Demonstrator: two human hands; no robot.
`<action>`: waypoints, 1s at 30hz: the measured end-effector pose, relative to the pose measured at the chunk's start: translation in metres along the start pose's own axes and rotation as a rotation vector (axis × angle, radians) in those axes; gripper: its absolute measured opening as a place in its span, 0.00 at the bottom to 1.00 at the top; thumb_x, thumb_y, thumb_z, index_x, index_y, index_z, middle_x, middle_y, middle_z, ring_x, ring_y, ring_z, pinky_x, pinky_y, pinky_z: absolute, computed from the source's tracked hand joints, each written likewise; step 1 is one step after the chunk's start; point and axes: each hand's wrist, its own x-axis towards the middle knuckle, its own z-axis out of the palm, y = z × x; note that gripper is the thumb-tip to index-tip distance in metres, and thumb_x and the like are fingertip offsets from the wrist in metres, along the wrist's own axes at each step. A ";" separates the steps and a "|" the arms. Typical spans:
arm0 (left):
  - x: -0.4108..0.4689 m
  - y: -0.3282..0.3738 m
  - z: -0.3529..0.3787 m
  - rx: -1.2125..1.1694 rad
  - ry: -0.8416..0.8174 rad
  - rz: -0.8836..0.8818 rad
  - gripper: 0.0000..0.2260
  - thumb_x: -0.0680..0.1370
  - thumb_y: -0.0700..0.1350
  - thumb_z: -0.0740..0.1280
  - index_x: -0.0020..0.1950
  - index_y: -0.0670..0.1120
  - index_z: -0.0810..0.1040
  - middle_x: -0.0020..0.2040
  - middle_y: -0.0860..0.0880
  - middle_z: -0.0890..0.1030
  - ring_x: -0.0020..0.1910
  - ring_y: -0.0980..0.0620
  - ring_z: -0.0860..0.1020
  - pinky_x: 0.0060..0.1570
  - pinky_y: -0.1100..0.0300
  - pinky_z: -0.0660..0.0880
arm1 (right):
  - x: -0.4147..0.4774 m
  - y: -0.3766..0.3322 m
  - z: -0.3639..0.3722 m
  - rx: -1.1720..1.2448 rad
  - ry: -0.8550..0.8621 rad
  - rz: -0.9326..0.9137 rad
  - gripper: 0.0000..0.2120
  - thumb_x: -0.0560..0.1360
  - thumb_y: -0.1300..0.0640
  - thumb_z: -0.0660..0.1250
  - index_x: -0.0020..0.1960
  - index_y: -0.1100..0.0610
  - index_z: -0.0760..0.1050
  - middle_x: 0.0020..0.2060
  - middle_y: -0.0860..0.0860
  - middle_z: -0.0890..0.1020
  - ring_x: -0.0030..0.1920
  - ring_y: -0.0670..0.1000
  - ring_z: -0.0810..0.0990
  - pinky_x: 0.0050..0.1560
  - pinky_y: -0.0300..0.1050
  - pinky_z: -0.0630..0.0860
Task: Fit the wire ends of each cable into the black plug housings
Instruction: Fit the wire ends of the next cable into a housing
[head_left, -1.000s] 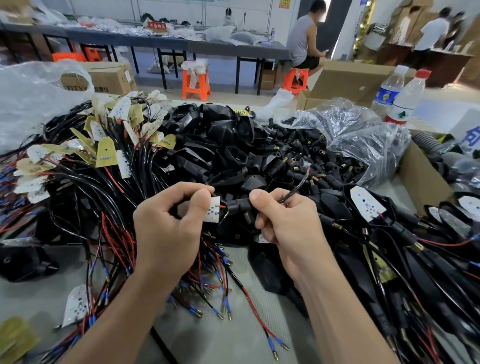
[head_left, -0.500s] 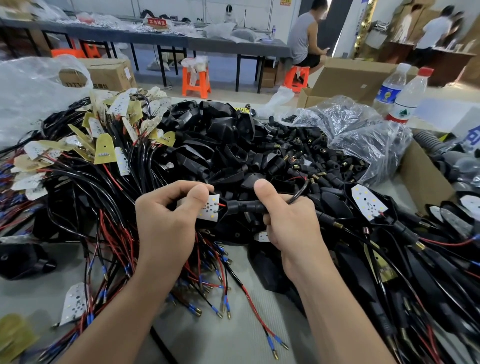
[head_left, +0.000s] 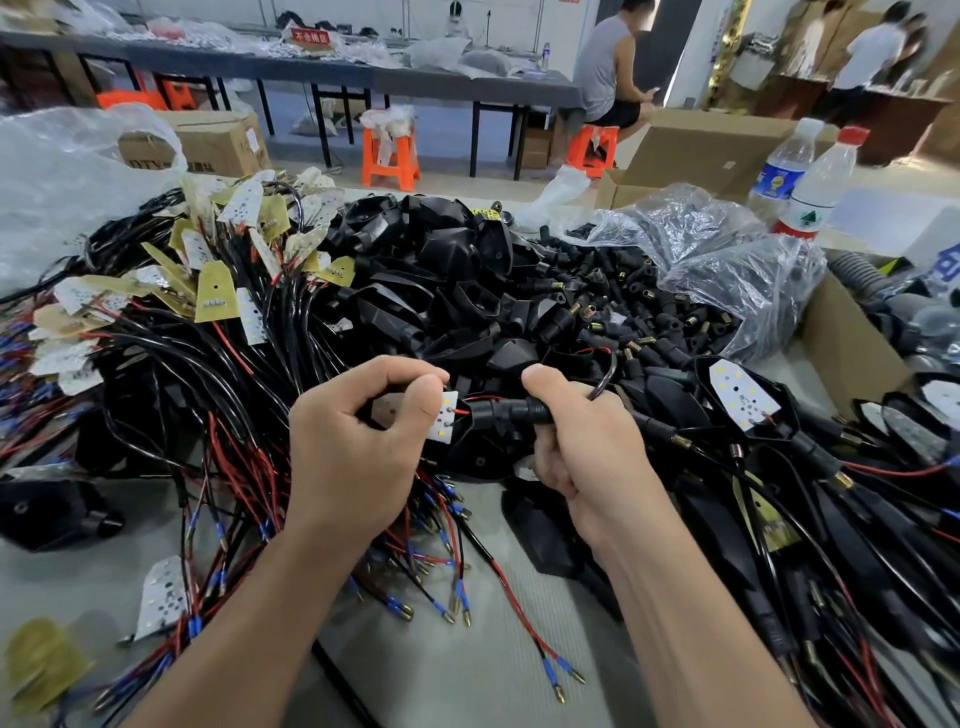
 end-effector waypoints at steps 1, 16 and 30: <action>0.001 -0.002 0.000 -0.006 0.005 -0.018 0.08 0.79 0.44 0.71 0.44 0.57 0.87 0.27 0.54 0.74 0.26 0.60 0.68 0.28 0.70 0.65 | -0.001 0.001 0.000 -0.029 -0.002 -0.005 0.23 0.70 0.42 0.71 0.27 0.51 0.62 0.20 0.51 0.63 0.19 0.50 0.57 0.22 0.38 0.58; 0.011 -0.002 -0.002 -0.317 -0.027 -0.364 0.09 0.71 0.41 0.68 0.44 0.49 0.88 0.44 0.38 0.85 0.44 0.44 0.81 0.51 0.45 0.76 | -0.010 -0.003 0.008 0.153 -0.214 -0.180 0.13 0.81 0.63 0.66 0.38 0.58 0.81 0.31 0.57 0.82 0.27 0.51 0.79 0.27 0.37 0.71; 0.005 -0.001 0.002 -0.240 0.043 -0.221 0.09 0.73 0.39 0.69 0.43 0.52 0.88 0.40 0.38 0.83 0.40 0.35 0.77 0.46 0.49 0.74 | -0.008 0.002 0.005 0.117 -0.295 -0.169 0.05 0.79 0.65 0.68 0.50 0.64 0.83 0.33 0.57 0.83 0.28 0.50 0.79 0.29 0.37 0.73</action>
